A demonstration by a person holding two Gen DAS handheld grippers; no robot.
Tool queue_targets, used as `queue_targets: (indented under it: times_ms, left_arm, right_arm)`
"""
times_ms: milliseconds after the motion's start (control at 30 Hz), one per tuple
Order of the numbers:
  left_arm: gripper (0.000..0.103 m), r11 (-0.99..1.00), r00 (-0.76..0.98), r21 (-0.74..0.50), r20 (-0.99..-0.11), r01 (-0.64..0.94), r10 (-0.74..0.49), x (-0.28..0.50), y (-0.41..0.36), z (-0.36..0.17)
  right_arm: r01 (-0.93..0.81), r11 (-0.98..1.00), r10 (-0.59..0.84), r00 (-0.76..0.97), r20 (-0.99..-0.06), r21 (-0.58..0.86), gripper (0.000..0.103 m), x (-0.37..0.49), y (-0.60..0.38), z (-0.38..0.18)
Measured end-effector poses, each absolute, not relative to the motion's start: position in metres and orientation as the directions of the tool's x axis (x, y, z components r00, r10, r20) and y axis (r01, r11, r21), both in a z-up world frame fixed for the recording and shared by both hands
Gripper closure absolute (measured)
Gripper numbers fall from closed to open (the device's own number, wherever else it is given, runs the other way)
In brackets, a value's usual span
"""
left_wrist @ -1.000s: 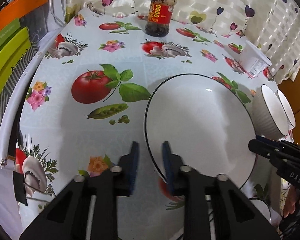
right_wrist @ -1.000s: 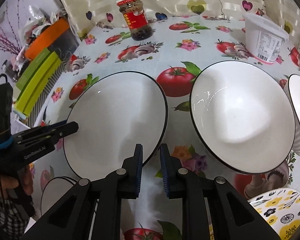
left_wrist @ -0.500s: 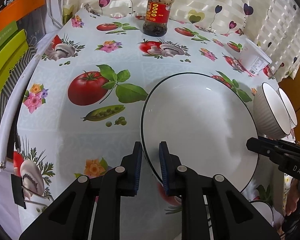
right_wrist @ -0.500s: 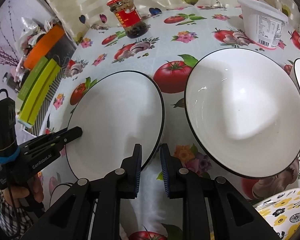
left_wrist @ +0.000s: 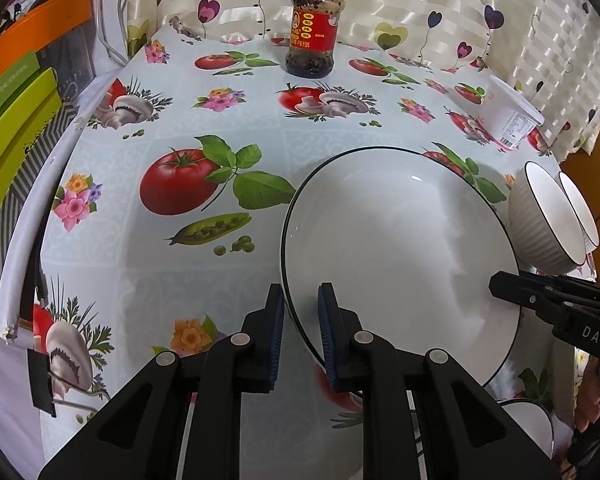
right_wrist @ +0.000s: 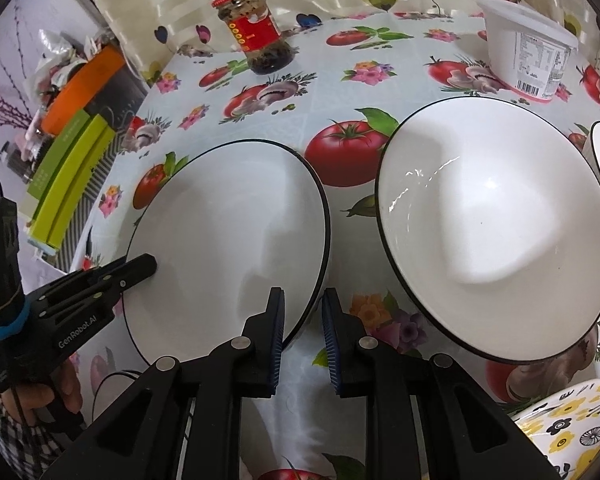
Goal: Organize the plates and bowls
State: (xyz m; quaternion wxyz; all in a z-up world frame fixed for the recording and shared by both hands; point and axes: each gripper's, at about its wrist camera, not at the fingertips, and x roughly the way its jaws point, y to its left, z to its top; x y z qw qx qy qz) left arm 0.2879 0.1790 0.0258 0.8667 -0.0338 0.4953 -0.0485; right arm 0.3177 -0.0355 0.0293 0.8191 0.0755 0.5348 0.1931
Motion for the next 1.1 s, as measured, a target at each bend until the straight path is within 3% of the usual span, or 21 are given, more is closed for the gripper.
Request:
queue_targets:
  times_ms: [1100]
  left_arm:
    - [0.085,0.995,0.571,-0.091,-0.815,0.050,-0.103,0.265,0.171,0.068]
  right_arm:
    - [-0.269,0.902,0.424,0.409,-0.808,0.337,0.085,0.302,-0.044,0.069]
